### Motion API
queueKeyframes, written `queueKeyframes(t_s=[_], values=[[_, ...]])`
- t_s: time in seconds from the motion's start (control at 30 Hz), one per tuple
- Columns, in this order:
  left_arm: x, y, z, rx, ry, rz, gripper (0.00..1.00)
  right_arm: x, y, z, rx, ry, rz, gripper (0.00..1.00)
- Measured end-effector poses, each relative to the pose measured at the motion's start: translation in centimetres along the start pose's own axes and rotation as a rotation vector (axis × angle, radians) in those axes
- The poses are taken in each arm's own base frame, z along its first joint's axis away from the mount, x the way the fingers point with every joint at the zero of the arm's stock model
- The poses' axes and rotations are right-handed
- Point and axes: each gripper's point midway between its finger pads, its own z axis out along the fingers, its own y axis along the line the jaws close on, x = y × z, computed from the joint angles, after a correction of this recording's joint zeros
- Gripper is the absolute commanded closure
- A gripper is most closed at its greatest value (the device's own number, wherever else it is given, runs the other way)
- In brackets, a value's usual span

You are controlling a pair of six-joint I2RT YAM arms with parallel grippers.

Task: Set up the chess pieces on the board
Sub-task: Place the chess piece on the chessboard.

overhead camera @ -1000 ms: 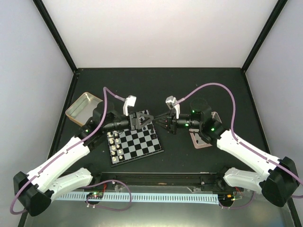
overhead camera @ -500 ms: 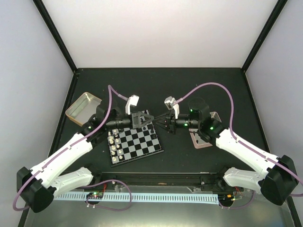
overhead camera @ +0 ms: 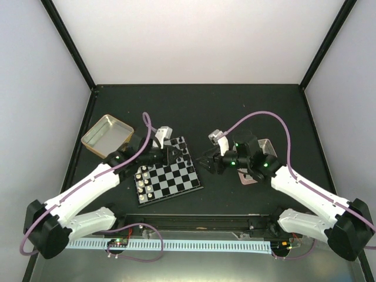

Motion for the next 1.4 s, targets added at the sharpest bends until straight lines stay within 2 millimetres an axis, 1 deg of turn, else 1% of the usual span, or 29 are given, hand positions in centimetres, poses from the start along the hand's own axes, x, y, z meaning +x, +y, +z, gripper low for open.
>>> queueKeyframes(t_s=[0.1,0.2,0.27,0.37,0.43,0.53,0.73,0.87,1.23,1.4], values=[[2.4,4.0,1.8,-0.152,0.059,-0.004,0.98,1.4,-2.1,-0.4,0.113,0.007,0.039,0.43],[4.9,6.6,3.5,-0.268,0.127,0.013,0.98,2.0,-4.8,-0.8,0.255,-0.002,0.092,0.43],[5.8,7.8,4.4,-0.329,0.154,0.027,0.98,2.0,-6.3,-1.3,0.343,-0.017,0.124,0.43],[6.9,9.8,5.6,-0.437,0.182,0.042,0.98,2.0,-8.5,-2.3,0.474,-0.047,0.167,0.43],[7.1,11.0,6.0,-0.493,0.186,0.046,0.98,1.9,-9.3,-2.7,0.525,-0.061,0.182,0.43],[7.2,12.3,6.5,-0.549,0.181,0.046,0.98,1.8,-10.0,-3.2,0.566,-0.079,0.195,0.42],[6.7,13.2,7.7,-0.58,0.151,0.051,0.98,2.0,-10.4,-3.7,0.599,-0.09,0.197,0.42],[6.7,13.6,8.4,-0.585,0.154,0.055,0.98,2.1,-10.6,-3.8,0.608,-0.089,0.197,0.42],[6.4,13.2,9.2,-0.552,0.145,0.064,0.93,2.2,-10.7,-3.8,0.617,-0.085,0.199,0.42],[6.8,13.3,9.5,-0.548,0.164,0.067,0.88,2.4,-10.9,-3.7,0.62,-0.076,0.202,0.42]])
